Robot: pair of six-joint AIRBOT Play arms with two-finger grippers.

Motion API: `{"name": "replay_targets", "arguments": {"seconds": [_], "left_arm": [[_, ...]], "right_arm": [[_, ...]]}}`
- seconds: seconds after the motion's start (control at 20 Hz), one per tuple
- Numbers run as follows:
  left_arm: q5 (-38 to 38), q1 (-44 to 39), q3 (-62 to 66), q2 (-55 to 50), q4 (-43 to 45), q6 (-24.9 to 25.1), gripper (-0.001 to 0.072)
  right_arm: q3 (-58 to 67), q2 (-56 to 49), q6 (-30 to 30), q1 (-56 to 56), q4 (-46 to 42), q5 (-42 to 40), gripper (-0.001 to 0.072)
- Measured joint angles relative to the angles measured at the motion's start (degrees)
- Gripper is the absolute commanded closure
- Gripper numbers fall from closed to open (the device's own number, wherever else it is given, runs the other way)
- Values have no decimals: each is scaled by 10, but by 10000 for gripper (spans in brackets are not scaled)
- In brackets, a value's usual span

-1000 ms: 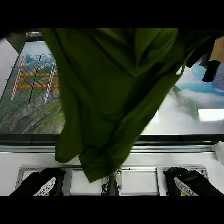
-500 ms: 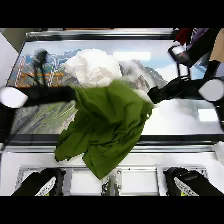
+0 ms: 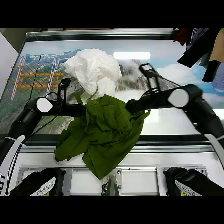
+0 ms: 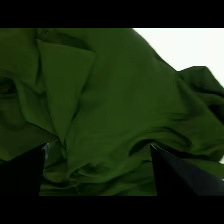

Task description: Fold the clothes and pants, and hang the long-sleeved shirts on hangers.

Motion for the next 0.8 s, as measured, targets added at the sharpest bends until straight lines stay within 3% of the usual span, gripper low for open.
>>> {"name": "replay_targets", "arguments": {"seconds": [0.2, 0.45, 0.5, 0.7, 0.8], "left_arm": [[-12, 21, -3, -1, 0, -1, 690], [-17, 30, -3, -1, 0, -2, 690], [-17, 31, -3, -1, 0, -1, 690], [-19, 32, -3, -1, 0, 0, 690], [-18, 32, -3, -1, 0, 0, 690]], "right_arm": [[18, -101, 19, 75, 12, -72, 2], [88, -236, 25, 112, 16, -107, 4], [99, -253, 25, 114, 16, -109, 54], [132, -295, 27, 119, 11, -114, 464], [138, -302, 27, 120, -8, -112, 506]]}}
